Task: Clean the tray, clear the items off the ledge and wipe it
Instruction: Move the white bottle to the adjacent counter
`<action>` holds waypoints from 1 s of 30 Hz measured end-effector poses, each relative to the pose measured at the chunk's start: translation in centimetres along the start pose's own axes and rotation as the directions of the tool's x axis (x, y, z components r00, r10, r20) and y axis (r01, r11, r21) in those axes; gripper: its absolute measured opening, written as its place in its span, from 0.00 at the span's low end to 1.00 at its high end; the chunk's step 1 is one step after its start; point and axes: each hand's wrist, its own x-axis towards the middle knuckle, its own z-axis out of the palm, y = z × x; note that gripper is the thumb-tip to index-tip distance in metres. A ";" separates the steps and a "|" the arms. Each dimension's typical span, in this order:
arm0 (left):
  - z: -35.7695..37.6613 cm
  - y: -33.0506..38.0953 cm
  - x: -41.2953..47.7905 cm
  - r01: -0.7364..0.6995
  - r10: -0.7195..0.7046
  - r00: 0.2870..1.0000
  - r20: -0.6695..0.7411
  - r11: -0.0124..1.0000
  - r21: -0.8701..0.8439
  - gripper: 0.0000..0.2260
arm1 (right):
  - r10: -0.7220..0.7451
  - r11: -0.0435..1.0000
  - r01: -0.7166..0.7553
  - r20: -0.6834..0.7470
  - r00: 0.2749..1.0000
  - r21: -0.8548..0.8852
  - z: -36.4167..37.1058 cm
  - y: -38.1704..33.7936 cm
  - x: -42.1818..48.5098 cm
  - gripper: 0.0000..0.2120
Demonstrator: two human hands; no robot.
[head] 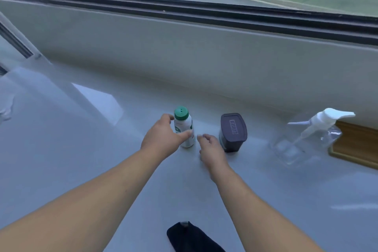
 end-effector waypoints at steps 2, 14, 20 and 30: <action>0.6 0.1 1.1 0.005 -0.004 1.000 0.002 0.999 -0.033 0.30 | 0.081 0.985 -0.084 0.024 0.996 0.149 0.5 -0.2 1.7 0.11; -0.8 -2.2 1.7 -0.040 0.031 0.994 -0.101 0.995 -0.087 0.20 | 0.113 0.925 -0.149 0.122 0.986 0.350 4.3 -1.5 2.0 0.10; -6.5 -8.2 -0.2 0.042 -0.079 0.980 -0.182 0.980 -0.196 0.20 | 0.104 0.959 -0.153 0.205 0.973 0.238 11.4 -3.2 -1.4 0.09; -20.3 -28.0 -10.2 0.185 -0.302 0.899 -0.318 0.918 -0.350 0.19 | 0.126 0.990 -0.142 0.402 0.907 0.009 33.4 -0.6 -13.9 0.13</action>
